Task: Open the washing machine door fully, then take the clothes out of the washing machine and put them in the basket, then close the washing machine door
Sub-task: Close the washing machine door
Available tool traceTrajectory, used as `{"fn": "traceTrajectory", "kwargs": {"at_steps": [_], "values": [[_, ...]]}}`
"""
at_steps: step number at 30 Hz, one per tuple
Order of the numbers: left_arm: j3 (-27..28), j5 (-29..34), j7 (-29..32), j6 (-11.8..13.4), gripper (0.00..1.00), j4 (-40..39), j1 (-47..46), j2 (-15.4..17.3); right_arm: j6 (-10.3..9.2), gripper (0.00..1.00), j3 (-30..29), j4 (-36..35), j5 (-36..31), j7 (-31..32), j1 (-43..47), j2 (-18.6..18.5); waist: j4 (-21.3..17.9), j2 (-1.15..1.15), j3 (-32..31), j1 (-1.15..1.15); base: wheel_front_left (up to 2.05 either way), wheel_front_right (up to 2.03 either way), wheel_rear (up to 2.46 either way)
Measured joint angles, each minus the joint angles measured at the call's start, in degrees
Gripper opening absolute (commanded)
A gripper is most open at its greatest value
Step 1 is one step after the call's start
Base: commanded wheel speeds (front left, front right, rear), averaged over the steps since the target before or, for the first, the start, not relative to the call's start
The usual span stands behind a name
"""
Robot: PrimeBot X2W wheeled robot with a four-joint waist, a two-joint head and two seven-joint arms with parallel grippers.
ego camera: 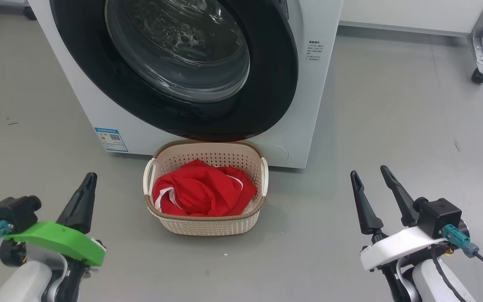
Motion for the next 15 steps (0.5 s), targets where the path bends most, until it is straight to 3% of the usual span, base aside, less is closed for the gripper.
{"fn": "traceTrajectory", "kwargs": {"at_steps": [4,9,15], "values": [[-0.7,6.3,-0.1,0.0,0.00,-0.7,0.9,2.0,0.00,1.00,0.1,-0.1,0.0,0.0,0.1,0.0,0.1,0.00,-0.1,0.00,0.00,0.00,0.00],[1.0,10.9,-0.1,0.7,0.00,-1.7,2.7,1.9,0.00,1.00,0.0,-0.4,0.0,0.0,0.3,0.0,0.2,0.00,-0.1,0.00,0.00,0.00,0.00],[7.8,15.6,0.0,2.7,0.00,-4.9,4.0,-0.4,0.00,1.00,-0.3,-0.7,0.0,0.0,1.0,0.0,0.4,0.00,0.1,0.00,0.00,0.00,0.00]]}}
